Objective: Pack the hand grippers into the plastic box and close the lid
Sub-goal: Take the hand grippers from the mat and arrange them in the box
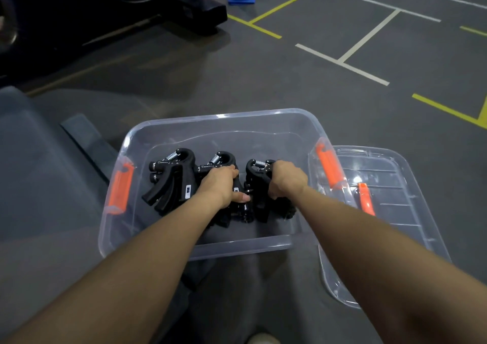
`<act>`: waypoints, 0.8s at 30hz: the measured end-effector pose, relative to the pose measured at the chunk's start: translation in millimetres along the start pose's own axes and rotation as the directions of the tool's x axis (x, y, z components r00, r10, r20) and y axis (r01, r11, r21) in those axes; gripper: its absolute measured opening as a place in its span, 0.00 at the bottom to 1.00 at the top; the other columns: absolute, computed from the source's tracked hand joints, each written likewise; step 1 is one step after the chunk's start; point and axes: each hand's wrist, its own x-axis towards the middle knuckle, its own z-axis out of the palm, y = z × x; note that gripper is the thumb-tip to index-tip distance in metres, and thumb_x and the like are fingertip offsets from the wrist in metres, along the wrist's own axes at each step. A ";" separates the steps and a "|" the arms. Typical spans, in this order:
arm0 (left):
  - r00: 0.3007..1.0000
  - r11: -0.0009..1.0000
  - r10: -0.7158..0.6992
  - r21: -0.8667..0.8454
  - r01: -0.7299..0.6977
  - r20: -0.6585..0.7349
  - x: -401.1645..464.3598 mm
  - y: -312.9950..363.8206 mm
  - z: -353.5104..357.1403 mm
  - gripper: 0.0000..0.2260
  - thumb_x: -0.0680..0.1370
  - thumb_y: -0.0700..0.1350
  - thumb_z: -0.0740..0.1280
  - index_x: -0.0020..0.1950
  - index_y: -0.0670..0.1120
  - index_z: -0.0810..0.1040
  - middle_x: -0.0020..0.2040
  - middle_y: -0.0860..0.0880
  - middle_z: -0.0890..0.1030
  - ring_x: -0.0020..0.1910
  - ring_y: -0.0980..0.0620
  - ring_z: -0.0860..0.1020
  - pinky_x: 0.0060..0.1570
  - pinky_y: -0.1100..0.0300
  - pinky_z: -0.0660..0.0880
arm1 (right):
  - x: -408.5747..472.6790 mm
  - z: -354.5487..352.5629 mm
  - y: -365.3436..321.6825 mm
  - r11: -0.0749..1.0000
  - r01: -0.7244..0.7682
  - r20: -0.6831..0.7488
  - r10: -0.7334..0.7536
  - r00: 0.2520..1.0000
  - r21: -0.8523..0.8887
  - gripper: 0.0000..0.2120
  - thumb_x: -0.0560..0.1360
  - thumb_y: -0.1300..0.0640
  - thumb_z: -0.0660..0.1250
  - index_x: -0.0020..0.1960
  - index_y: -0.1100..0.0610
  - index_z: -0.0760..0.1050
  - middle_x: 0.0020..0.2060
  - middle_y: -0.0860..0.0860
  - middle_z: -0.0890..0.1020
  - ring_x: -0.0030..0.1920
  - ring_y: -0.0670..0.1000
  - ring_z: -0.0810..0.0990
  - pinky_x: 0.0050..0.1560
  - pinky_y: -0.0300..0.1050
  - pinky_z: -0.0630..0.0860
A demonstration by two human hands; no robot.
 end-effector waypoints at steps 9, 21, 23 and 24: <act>1.000 0.998 -0.011 0.068 0.010 0.020 -0.3 3.1 -3.6 0.37 0.70 0.51 0.73 0.74 0.44 0.62 0.77 0.51 0.59 0.76 0.47 0.59 0.74 0.56 0.58 | -7.0 -31.0 10.9 0.536 -0.158 0.249 -0.102 0.963 0.829 0.13 0.70 0.71 0.65 0.33 0.56 0.70 0.31 0.52 0.74 0.32 0.48 0.73 0.34 0.37 0.73; 1.000 1.000 0.007 0.015 -0.008 0.026 1.1 -3.0 -2.8 0.37 0.70 0.51 0.73 0.75 0.45 0.61 0.77 0.52 0.58 0.76 0.49 0.57 0.75 0.56 0.56 | -2.8 -7.8 -5.4 0.195 -0.404 0.432 -0.133 0.892 0.894 0.08 0.73 0.68 0.54 0.42 0.60 0.71 0.34 0.57 0.75 0.34 0.55 0.75 0.39 0.49 0.76; 0.999 1.000 0.009 0.015 -0.009 0.030 1.6 -2.7 -3.1 0.37 0.71 0.51 0.73 0.75 0.45 0.60 0.77 0.52 0.57 0.77 0.49 0.57 0.75 0.56 0.56 | -0.1 -2.6 -8.7 0.197 -0.325 0.346 -0.082 0.935 0.925 0.09 0.74 0.72 0.58 0.49 0.60 0.70 0.36 0.59 0.75 0.35 0.56 0.76 0.41 0.54 0.77; 0.999 1.000 0.010 0.021 -0.011 0.032 1.8 -2.6 -3.3 0.37 0.71 0.51 0.73 0.75 0.45 0.60 0.77 0.52 0.57 0.77 0.48 0.56 0.75 0.56 0.56 | 1.6 -0.4 -9.3 0.223 -0.303 0.321 -0.049 0.946 0.927 0.10 0.75 0.74 0.59 0.48 0.61 0.71 0.36 0.59 0.76 0.35 0.57 0.76 0.44 0.56 0.78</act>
